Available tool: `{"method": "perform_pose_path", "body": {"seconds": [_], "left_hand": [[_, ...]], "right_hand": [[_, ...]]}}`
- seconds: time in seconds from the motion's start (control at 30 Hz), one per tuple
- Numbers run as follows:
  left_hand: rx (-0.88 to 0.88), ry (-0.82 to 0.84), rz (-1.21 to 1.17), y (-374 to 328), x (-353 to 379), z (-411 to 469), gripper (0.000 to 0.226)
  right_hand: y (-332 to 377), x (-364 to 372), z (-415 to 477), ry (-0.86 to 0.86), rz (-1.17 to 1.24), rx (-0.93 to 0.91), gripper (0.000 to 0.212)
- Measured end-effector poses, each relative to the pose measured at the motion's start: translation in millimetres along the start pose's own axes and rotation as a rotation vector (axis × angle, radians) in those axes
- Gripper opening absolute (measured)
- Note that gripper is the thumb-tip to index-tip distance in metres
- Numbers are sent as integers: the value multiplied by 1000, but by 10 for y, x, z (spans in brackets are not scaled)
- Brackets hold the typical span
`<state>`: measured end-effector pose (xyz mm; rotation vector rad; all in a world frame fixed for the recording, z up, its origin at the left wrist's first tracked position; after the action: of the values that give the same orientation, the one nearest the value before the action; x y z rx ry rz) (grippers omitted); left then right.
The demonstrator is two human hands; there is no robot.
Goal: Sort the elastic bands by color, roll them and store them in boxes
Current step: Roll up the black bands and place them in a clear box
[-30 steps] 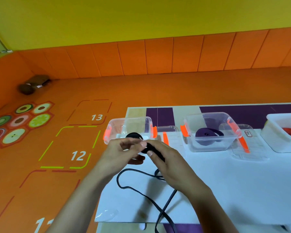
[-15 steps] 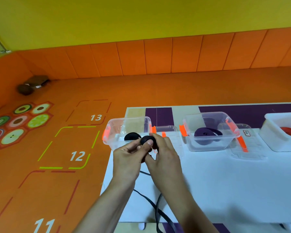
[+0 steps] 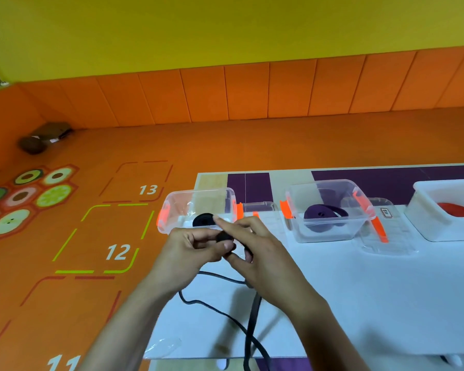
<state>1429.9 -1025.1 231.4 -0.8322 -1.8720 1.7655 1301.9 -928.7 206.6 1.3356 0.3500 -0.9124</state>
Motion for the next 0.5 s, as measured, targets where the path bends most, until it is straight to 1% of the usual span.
{"method": "perform_pose_path", "body": {"seconds": [0.07, 0.13, 0.2, 0.27, 0.33, 0.4, 0.5], "left_hand": [[31, -151, -140, -11, 64, -19, 15], [45, -254, -247, -21, 130, -36, 14], [38, -290, -322, -21, 221, -67, 13], [23, -311, -364, -8, 285, -101, 13], [1, -309, -360, 9, 302, -108, 12], [-38, -266, -297, 38, 243, -86, 11], [-99, -93, -105, 44, 60, -28, 17]], "right_hand": [[-53, -16, 23, -97, 129, 91, 66], [-33, 24, 28, -163, 186, 134, 55], [22, 76, 29, -242, 158, 137, 41], [57, 97, 35, -282, 83, 149, 37], [49, 84, 38, -249, 46, 143, 36], [0, 43, 29, -159, 58, 124, 42], [-76, -31, 10, 7, -34, 48, 60]]}}
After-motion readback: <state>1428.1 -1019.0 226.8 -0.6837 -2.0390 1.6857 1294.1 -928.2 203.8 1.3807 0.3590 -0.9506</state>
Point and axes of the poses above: each hand's wrist, its own z-axis towards the middle knuckle, its own x-axis out of the palm, y = z × x, the point moved 4 cm from there along z, towards the middle knuckle, and after that the axes turned 5 degrees about -z, right-handed, at the moved point
